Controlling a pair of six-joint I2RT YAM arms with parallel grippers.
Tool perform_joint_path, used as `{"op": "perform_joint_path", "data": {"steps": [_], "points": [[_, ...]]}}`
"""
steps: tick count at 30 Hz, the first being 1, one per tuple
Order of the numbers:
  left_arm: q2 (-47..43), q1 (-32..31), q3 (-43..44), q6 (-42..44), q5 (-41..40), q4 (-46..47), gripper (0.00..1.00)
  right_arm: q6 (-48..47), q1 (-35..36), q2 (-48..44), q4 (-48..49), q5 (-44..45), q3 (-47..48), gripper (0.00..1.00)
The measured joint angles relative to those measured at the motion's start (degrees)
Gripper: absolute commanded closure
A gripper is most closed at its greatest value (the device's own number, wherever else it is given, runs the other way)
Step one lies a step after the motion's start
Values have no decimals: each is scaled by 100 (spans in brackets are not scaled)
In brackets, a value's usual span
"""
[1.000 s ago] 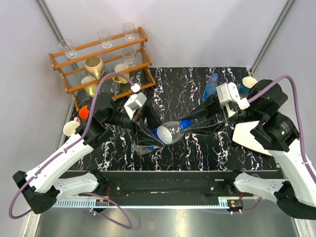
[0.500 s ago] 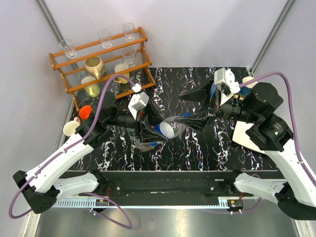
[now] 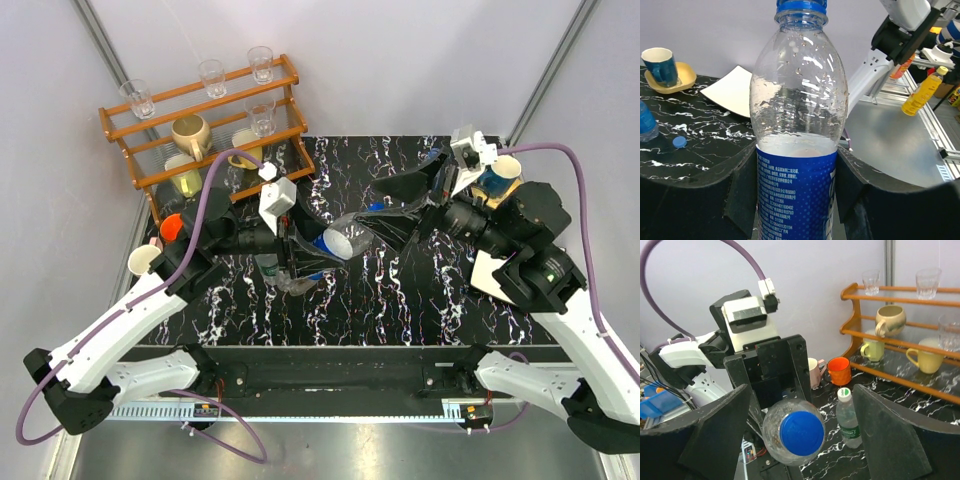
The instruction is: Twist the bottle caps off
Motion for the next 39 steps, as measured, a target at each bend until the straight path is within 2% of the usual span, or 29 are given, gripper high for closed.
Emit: {"op": "perform_joint_path", "data": {"steps": [6,12,17,18,20,21,24,25,28,36,39], "points": [[-7,0,0,9,-337,28,44,420,0,70,74,101,-323,14],[-7,-2,0,7,-505,42,43,586,0,184,157,133,-409,36],[-13,-2,0,9,-621,42,43,708,0,186,339,138,-461,48],[-15,-2,0,9,-643,42,43,713,0,186,367,140,-474,57],[-24,0,-2,9,-684,37,43,752,0,186,422,142,-516,65],[-31,-2,-7,9,-695,33,42,772,0,188,450,155,-529,74],[-70,-4,-15,15,-715,42,38,828,-2,188,518,181,-544,86],[-85,-7,-26,15,-726,42,37,846,0,188,549,177,-557,94],[-94,-7,-33,22,-758,37,32,874,0,188,640,179,-610,100],[-94,-7,-59,28,-922,87,26,898,0,190,634,175,-686,100],[-94,-7,-63,28,-940,125,21,903,0,190,667,157,-691,100]]}}
